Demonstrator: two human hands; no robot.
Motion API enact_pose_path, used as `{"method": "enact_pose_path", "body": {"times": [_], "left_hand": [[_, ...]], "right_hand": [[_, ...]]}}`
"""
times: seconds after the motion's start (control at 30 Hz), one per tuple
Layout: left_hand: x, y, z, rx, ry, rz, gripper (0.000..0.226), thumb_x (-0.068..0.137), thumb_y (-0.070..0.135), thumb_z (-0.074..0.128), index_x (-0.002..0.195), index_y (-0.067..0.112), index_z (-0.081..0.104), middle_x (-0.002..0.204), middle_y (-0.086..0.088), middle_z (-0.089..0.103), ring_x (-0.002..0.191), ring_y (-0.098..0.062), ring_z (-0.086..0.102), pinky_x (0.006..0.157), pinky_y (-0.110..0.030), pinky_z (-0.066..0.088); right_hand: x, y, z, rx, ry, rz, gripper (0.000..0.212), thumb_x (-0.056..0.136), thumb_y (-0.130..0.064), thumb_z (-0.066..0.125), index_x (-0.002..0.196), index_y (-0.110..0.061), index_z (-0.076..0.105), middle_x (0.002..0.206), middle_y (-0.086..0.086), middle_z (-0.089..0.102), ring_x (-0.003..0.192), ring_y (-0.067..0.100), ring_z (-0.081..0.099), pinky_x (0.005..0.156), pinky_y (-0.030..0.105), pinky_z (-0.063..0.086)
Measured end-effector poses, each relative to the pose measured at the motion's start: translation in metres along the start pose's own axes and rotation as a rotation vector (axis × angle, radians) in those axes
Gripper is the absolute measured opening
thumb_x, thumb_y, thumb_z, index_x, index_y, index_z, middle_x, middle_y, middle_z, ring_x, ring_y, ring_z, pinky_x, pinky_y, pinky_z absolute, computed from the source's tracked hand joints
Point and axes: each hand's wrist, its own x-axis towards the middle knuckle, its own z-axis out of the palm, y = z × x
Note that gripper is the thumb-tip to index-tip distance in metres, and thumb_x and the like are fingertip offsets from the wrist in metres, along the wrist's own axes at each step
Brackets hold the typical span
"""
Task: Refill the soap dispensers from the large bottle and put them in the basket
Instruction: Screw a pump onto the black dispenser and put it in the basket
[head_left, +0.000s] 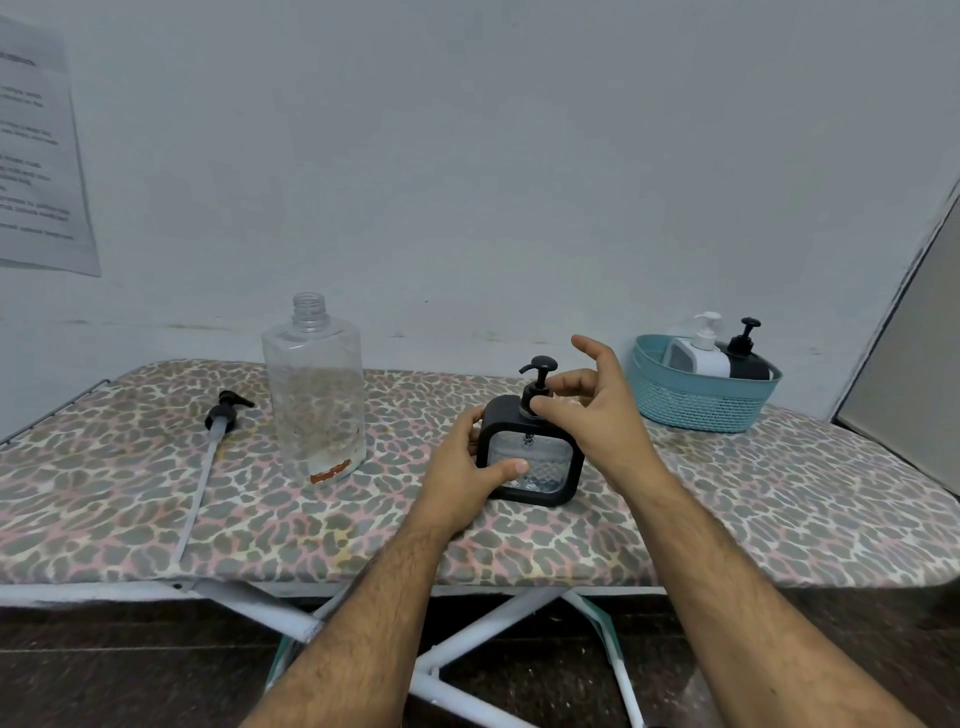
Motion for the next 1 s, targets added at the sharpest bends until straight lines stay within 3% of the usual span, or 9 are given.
{"method": "enact_pose_path", "body": {"times": [0.17,0.3,0.37,0.47,0.57,0.73,0.83,0.9,1.0], "left_hand": [[-0.0001,0.0012,0.0007,0.004,-0.002,-0.002,0.069,0.078,0.019,0.082,0.135,0.03,0.044,0.113,0.012,0.06,0.1,0.003,0.059,0.072,-0.009,0.05],[0.0006,0.0014,0.0001,0.012,0.004,-0.009,0.069,0.078,0.02,0.083,0.134,0.031,0.043,0.113,0.013,0.06,0.099,0.005,0.058,0.075,-0.012,0.049],[0.0003,0.0017,0.0004,0.012,0.001,-0.01,0.069,0.079,0.02,0.082,0.134,0.031,0.043,0.114,0.013,0.06,0.099,0.005,0.058,0.072,-0.01,0.048],[0.0004,0.0013,0.0,0.007,0.0,-0.012,0.071,0.079,0.02,0.082,0.138,0.027,0.043,0.114,0.013,0.06,0.1,0.003,0.059,0.073,-0.011,0.049],[-0.0002,0.0012,0.0003,0.008,0.002,-0.011,0.072,0.078,0.02,0.082,0.138,0.027,0.043,0.115,0.011,0.061,0.1,0.003,0.059,0.073,-0.012,0.05],[-0.0004,0.0021,0.0005,0.004,-0.002,-0.009,0.07,0.079,0.019,0.082,0.136,0.028,0.044,0.111,0.015,0.06,0.098,0.005,0.059,0.072,-0.011,0.05],[-0.0009,0.0017,0.0006,0.004,0.002,-0.003,0.069,0.078,0.019,0.082,0.135,0.029,0.044,0.11,0.015,0.061,0.097,0.005,0.06,0.071,-0.011,0.05],[-0.0009,0.0008,0.0009,0.0,0.003,-0.002,0.069,0.078,0.019,0.082,0.135,0.028,0.045,0.111,0.014,0.061,0.098,0.005,0.061,0.074,-0.012,0.051],[0.0,-0.0003,0.0011,-0.004,0.003,-0.001,0.069,0.078,0.019,0.082,0.136,0.027,0.045,0.112,0.014,0.061,0.099,0.004,0.06,0.078,-0.014,0.051]], "right_hand": [[-0.0001,-0.0008,-0.001,0.035,-0.058,0.001,0.064,0.088,-0.007,0.066,0.139,-0.034,0.038,0.112,-0.001,0.07,0.108,0.011,0.066,0.099,0.038,0.051],[0.0003,-0.0025,0.0002,-0.042,-0.041,-0.044,0.073,0.084,-0.012,0.075,0.142,-0.032,0.036,0.105,-0.006,0.066,0.11,0.008,0.061,0.089,0.019,0.042],[0.0008,-0.0038,-0.0004,-0.026,-0.066,-0.034,0.071,0.087,-0.008,0.069,0.144,-0.032,0.034,0.112,-0.006,0.063,0.115,0.009,0.058,0.087,0.014,0.04],[0.0009,-0.0045,0.0007,-0.007,-0.071,-0.026,0.068,0.089,-0.004,0.063,0.144,-0.032,0.034,0.11,-0.002,0.069,0.105,0.008,0.066,0.094,0.027,0.051],[0.0007,-0.0028,0.0002,-0.057,-0.034,-0.04,0.075,0.083,-0.015,0.077,0.143,-0.032,0.035,0.104,-0.001,0.066,0.104,0.01,0.062,0.09,0.026,0.048],[0.0013,-0.0013,-0.0008,0.009,-0.084,-0.01,0.064,0.088,-0.009,0.067,0.139,-0.034,0.037,0.111,0.0,0.068,0.111,0.01,0.063,0.101,0.038,0.051],[0.0019,0.0006,-0.0005,-0.025,-0.05,-0.025,0.077,0.081,-0.013,0.079,0.141,-0.033,0.035,0.101,-0.001,0.068,0.104,0.009,0.064,0.093,0.029,0.05],[0.0017,0.0018,-0.0013,-0.003,-0.058,-0.006,0.086,0.08,-0.014,0.081,0.145,-0.035,0.03,0.107,0.0,0.066,0.107,0.009,0.062,0.088,0.022,0.046],[0.0025,0.003,-0.0012,0.052,-0.078,0.011,0.084,0.086,-0.009,0.072,0.15,-0.035,0.025,0.112,0.003,0.068,0.108,0.008,0.064,0.094,0.027,0.05]]}}
